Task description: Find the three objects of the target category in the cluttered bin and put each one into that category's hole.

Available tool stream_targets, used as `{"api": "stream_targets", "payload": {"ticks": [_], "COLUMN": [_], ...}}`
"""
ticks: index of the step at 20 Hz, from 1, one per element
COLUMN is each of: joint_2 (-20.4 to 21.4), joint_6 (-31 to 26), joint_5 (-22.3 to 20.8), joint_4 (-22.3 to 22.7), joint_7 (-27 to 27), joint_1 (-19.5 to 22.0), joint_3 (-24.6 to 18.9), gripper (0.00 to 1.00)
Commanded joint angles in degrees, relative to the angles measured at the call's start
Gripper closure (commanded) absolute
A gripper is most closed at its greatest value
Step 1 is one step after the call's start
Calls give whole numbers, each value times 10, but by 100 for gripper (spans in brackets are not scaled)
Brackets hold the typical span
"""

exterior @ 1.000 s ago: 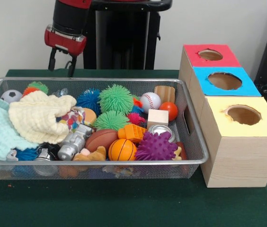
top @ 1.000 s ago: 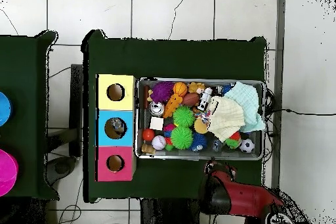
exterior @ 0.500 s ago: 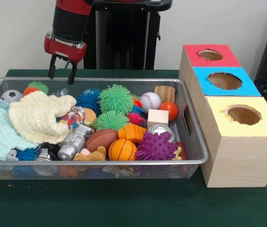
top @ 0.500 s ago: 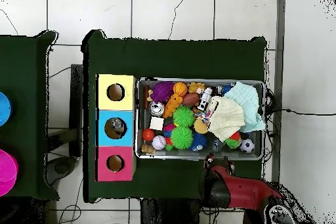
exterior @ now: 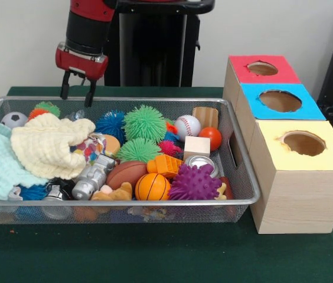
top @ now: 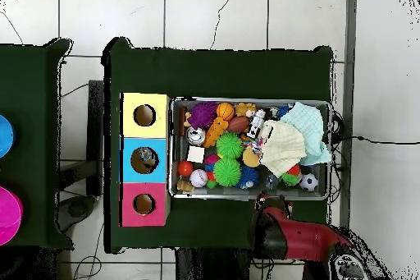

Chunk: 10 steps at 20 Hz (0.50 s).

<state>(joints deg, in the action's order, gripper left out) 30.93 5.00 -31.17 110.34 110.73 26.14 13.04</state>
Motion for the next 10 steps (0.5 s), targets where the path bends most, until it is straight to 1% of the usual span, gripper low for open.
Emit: {"api": "stream_targets", "payload": {"ticks": [1,5,10], "joint_2": [-83,-94,-97], "joint_6": [22,29,41], "joint_5": [0,-3,-13], "joint_4": [-78,-84,-83], "joint_7": [47,46,44], "joint_1": [4,13,20], "joint_3": [-44,-52,-64], "gripper": [0,0,0]}}
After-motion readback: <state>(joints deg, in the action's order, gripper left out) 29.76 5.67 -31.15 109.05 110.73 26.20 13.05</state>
